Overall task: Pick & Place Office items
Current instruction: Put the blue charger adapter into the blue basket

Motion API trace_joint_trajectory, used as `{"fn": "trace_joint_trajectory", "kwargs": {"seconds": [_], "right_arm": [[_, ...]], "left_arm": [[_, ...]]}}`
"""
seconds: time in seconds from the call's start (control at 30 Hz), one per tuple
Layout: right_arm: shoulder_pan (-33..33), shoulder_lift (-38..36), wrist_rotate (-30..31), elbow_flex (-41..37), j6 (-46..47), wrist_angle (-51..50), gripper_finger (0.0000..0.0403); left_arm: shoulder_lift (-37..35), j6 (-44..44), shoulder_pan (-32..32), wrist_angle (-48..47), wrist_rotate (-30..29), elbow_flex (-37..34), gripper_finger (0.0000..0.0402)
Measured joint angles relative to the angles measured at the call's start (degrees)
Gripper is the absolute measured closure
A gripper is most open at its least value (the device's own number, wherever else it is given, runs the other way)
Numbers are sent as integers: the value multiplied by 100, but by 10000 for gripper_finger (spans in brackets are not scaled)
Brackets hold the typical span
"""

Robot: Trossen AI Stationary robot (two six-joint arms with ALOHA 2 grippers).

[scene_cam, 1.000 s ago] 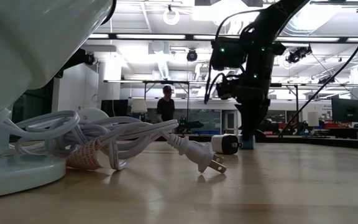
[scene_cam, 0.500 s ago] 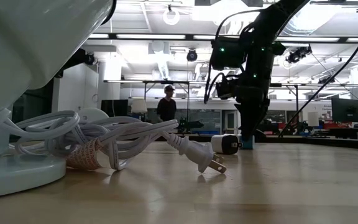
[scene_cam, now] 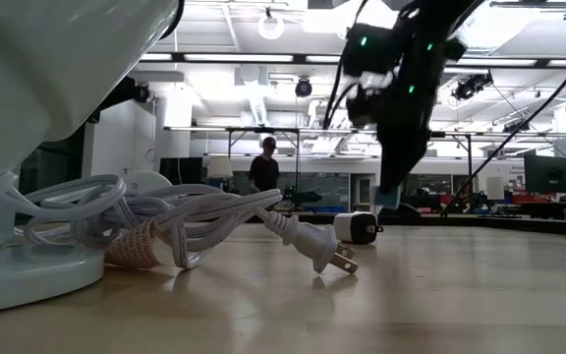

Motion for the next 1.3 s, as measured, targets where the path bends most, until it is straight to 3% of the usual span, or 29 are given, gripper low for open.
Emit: {"fn": "trace_joint_trajectory", "kwargs": {"seconds": [0.47,0.87,1.3], "right_arm": [[475,-1345,271,4,350,-284,293],[943,-1406,306,4,519,-390,293],[2069,-1461,306,4,1057,-741,293]], "left_arm": [[0,-2,1,0,0,-2,281],[0,-1,2,0,0,-2,281],[-2,-2,2,0,0,-2,281]]}}
